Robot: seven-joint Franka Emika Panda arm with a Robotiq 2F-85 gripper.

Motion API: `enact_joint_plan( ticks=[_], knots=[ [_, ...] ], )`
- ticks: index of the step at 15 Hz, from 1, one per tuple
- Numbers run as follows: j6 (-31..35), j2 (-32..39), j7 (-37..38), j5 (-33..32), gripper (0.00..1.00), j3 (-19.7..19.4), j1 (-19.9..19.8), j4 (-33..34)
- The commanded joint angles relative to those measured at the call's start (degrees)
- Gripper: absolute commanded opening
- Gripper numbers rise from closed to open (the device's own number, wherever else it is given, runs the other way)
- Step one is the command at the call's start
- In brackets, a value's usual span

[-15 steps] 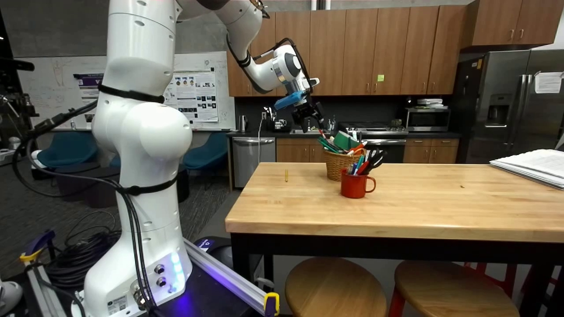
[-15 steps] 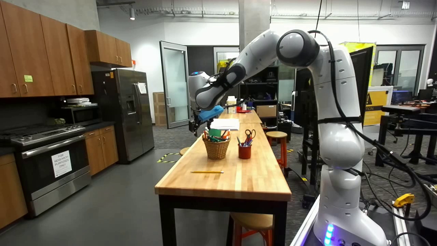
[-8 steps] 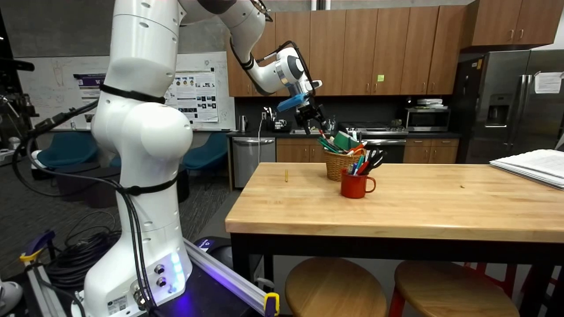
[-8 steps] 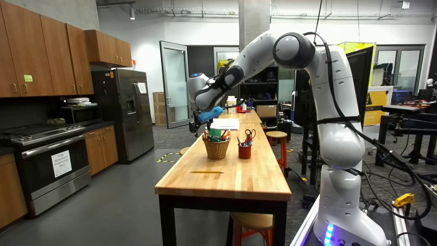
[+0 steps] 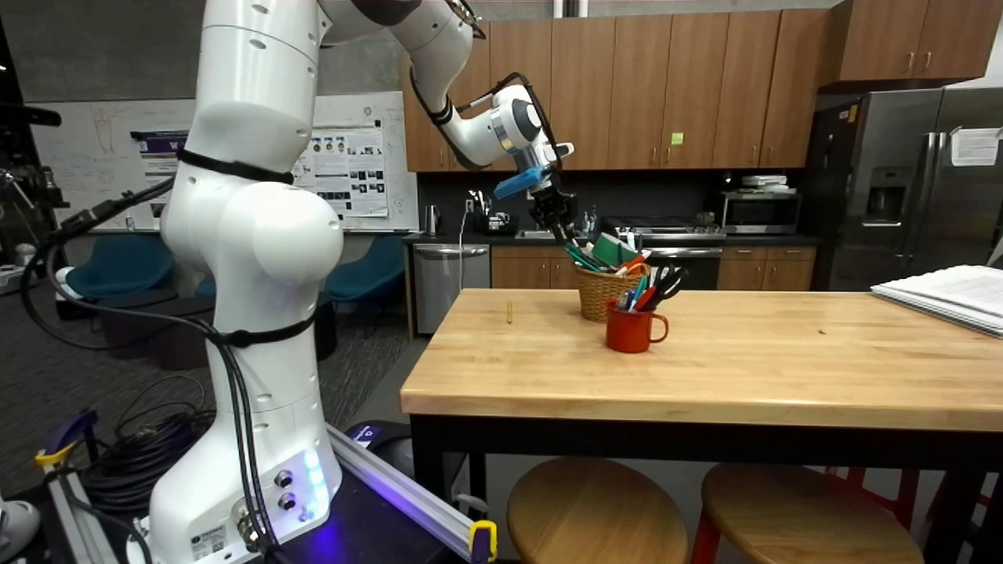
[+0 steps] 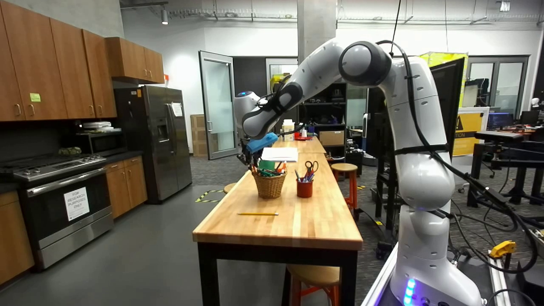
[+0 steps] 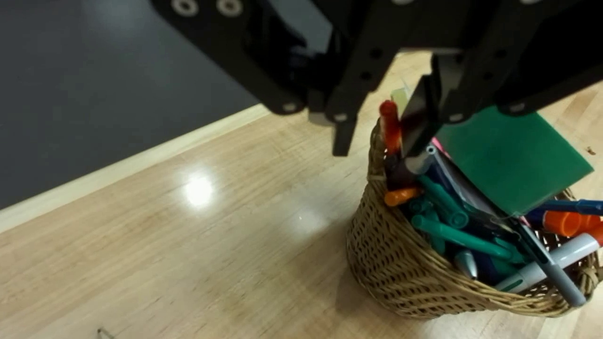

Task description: Remove an orange pencil from the basket and place it next to the yellow pencil on the table

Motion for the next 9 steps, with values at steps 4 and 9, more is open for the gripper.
enact_joint_plan(
  ticks=[4,9],
  knots=[
    [-0.77,-1.55,2.14,-1.21,0.03,-1.61,0.60,0.05],
    [-0.73,-4.17,3.34,-0.83,0.03,-1.98,0.45,-1.06]
  ],
)
